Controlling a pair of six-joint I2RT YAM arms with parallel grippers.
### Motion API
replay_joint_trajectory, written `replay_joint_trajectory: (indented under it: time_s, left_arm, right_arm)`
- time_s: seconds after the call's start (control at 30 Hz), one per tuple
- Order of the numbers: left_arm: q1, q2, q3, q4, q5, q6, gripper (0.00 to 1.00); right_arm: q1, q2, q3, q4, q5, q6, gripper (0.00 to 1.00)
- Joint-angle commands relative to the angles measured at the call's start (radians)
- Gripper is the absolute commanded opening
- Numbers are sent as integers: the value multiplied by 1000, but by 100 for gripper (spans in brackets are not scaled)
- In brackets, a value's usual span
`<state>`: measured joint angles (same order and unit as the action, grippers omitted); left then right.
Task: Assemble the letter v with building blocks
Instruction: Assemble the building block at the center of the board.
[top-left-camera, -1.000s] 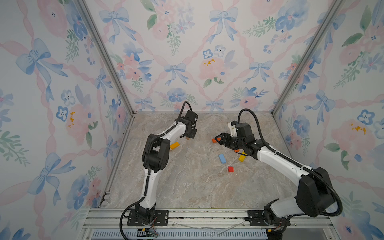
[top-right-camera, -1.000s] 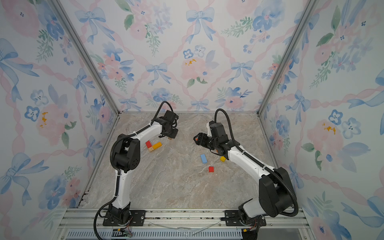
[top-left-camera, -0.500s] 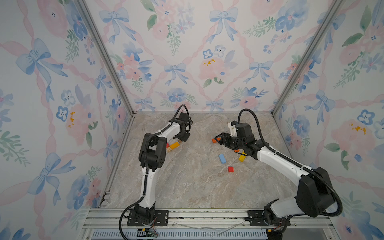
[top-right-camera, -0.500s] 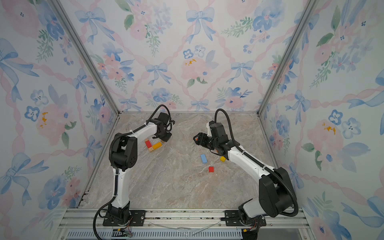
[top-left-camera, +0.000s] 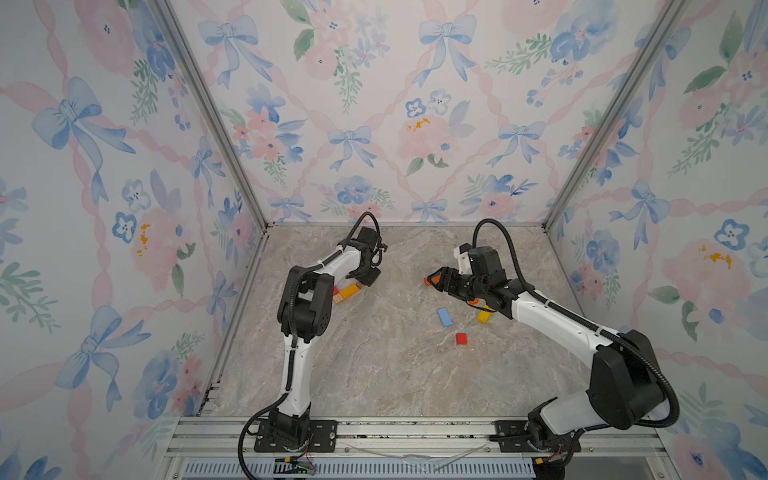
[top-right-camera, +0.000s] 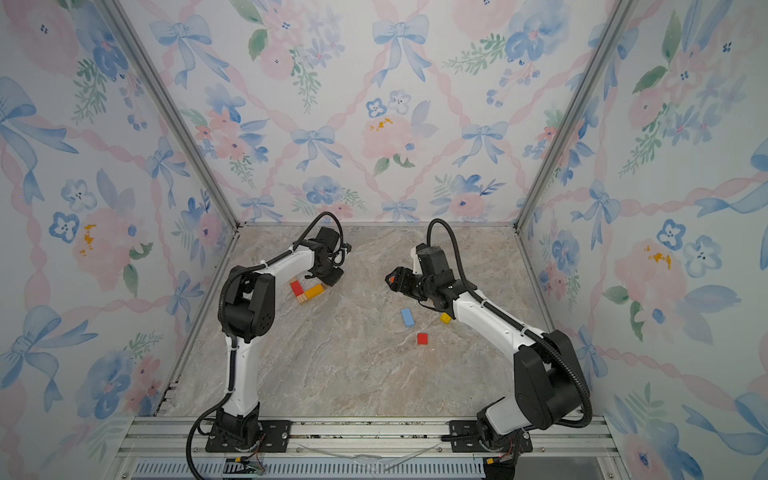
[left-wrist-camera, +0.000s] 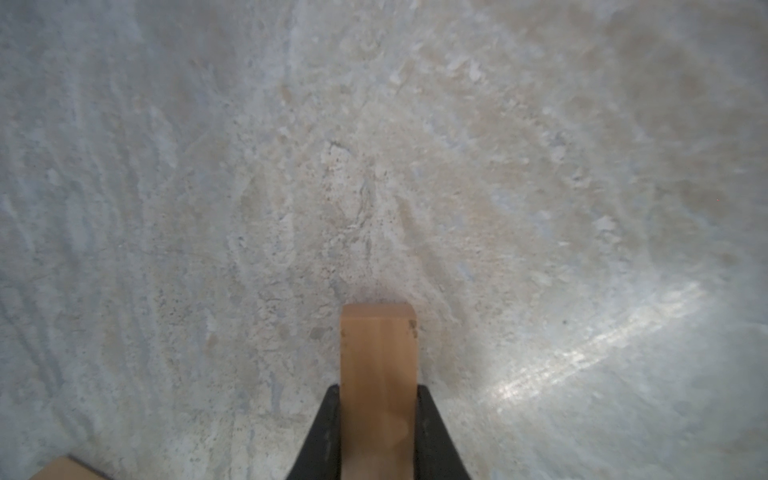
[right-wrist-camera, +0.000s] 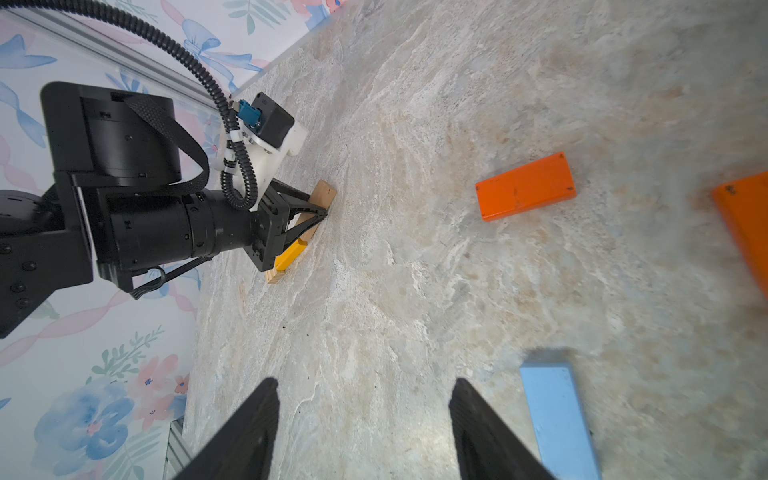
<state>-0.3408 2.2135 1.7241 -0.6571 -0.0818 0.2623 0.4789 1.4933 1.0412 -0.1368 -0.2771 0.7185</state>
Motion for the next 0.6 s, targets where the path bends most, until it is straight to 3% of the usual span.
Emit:
replay_joint_trajectory:
  time_s: [0.0,0.17,0.23,0.4,0.57]
  left_arm:
    - [1,32,-14,-16,9,31,0]
    - [3,28,-20,-16,16,28,0]
    - [5,28,-17,-16,25,26,4]
    - [3,23,-9,-16,33,22,18]
    - [1,12,-9,-15,48,3,38]
  right_arm:
    - [7,14,25,12,-11,6,67]
    - [9,16,26,13,-13,7,67]
    - [9,19,26,17,-14,8,67]
    - [12,25,30,19,-15,9,67]
    - [13,28,30,22,-15,9,68]
